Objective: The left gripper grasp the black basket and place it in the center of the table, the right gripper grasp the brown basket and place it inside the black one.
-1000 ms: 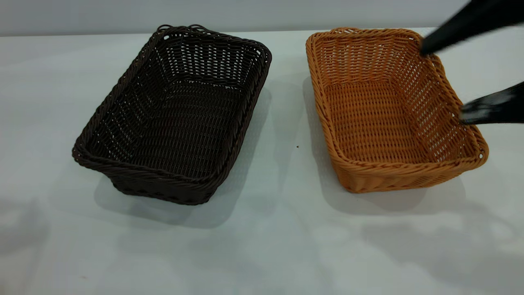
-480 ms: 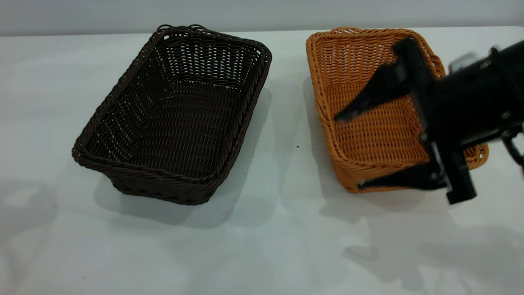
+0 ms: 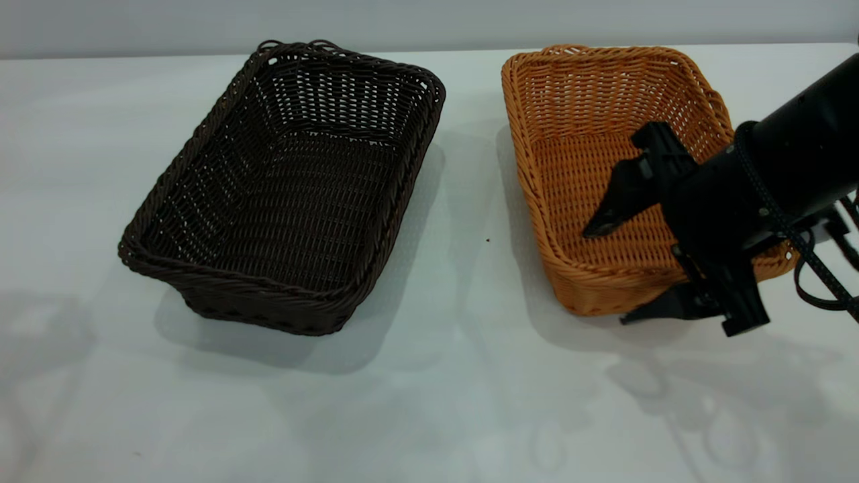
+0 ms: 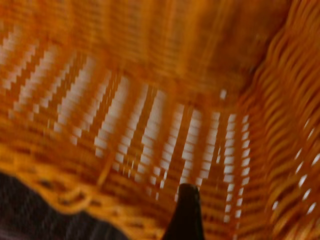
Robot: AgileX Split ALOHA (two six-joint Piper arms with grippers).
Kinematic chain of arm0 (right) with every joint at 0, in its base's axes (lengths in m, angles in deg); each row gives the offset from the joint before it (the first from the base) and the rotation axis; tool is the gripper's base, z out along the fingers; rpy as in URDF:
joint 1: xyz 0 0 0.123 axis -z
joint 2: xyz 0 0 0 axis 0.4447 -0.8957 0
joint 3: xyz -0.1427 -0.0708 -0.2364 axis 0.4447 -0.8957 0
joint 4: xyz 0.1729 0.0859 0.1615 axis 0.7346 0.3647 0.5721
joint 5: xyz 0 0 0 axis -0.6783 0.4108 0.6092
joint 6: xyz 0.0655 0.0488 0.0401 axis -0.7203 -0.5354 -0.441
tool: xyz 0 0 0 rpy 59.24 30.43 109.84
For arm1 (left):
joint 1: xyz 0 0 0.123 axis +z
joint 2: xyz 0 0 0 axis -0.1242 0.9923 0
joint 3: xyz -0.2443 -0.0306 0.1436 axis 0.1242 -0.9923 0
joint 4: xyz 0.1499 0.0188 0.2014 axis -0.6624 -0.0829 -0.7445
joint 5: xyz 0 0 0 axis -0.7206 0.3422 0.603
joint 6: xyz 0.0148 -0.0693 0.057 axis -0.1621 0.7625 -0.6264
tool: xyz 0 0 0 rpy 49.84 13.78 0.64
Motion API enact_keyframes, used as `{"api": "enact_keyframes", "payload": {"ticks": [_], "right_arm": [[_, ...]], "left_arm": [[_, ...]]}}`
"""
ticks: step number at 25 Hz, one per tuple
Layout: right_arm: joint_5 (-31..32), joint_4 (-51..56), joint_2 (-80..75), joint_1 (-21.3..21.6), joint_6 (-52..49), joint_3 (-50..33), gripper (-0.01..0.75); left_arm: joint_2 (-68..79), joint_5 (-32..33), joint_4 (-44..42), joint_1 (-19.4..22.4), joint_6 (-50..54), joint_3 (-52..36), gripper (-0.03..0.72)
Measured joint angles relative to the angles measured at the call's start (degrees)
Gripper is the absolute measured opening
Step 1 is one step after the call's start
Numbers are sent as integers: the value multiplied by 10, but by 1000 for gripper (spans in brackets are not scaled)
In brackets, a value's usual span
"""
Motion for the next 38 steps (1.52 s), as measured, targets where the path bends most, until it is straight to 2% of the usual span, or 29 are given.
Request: {"api": "enact_keyframes", "payload": {"ticks": [5,9,14,20,24,31,38], "right_arm": [[-59,3,0,0,-24,0,584],[-96,4,0,0,-35,0,584],[-97,5,0,0,-40,0,584],[-98,5,0,0,-40,0,584],[-97,5,0,0,-40,0,584],[-100,5,0,0,-38,0,580],[-103,5,-27,0,-28,0,526]], "left_arm": [[58,-8,1,0,-5,10,579],[146,5,1,-8,-11,70,579],[256,23,1,-61,-13,161,579],[390,79,1,-121,-32,283,579],[461,89,1,-146,-41,346,579],[542,80,-1,-159,-43,396,579],[588,51,-1,-161,-49,399,573]]}}
